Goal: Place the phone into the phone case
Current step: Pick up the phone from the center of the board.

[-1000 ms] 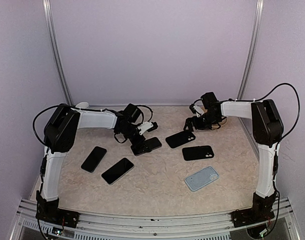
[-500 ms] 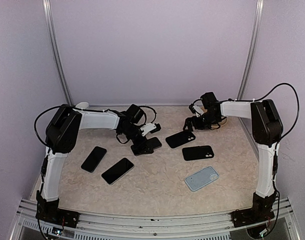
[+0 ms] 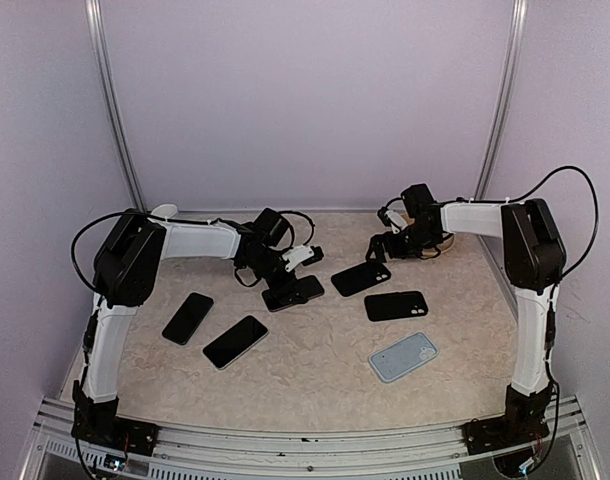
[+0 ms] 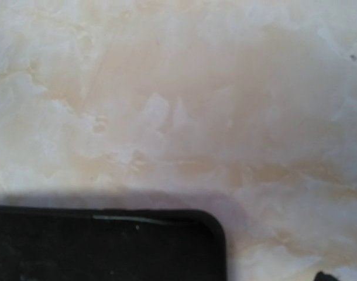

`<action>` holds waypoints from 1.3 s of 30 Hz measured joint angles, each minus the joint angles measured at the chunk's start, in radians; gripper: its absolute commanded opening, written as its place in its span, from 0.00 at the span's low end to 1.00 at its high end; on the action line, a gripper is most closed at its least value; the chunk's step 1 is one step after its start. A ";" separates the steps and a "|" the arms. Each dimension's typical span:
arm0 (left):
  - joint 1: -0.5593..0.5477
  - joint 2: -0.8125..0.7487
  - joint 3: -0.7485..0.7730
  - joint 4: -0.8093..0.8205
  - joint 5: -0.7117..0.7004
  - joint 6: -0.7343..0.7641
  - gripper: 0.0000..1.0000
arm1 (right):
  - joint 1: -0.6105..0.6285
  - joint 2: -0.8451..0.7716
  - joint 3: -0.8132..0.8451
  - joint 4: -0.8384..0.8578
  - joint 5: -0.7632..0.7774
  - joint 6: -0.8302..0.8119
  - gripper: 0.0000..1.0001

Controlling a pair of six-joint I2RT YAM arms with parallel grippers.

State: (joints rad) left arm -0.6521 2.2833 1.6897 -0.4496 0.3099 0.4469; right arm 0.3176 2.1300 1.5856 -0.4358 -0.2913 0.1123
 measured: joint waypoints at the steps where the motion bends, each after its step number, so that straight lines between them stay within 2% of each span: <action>1: 0.000 0.000 0.000 0.000 0.000 0.000 0.63 | 0.000 0.000 0.000 0.001 0.000 0.000 1.00; 14: -0.005 -0.023 -0.053 0.073 0.010 -0.062 0.64 | 0.000 0.026 0.000 0.003 0.018 -0.011 1.00; 39: -0.045 -0.105 -0.187 0.154 -0.018 -0.137 0.67 | 0.012 0.048 -0.033 0.080 -0.057 0.008 1.00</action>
State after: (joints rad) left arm -0.6975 2.1788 1.5032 -0.2951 0.2920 0.3096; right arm 0.3298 2.1784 1.5524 -0.3557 -0.3481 0.1204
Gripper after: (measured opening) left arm 0.739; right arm 0.996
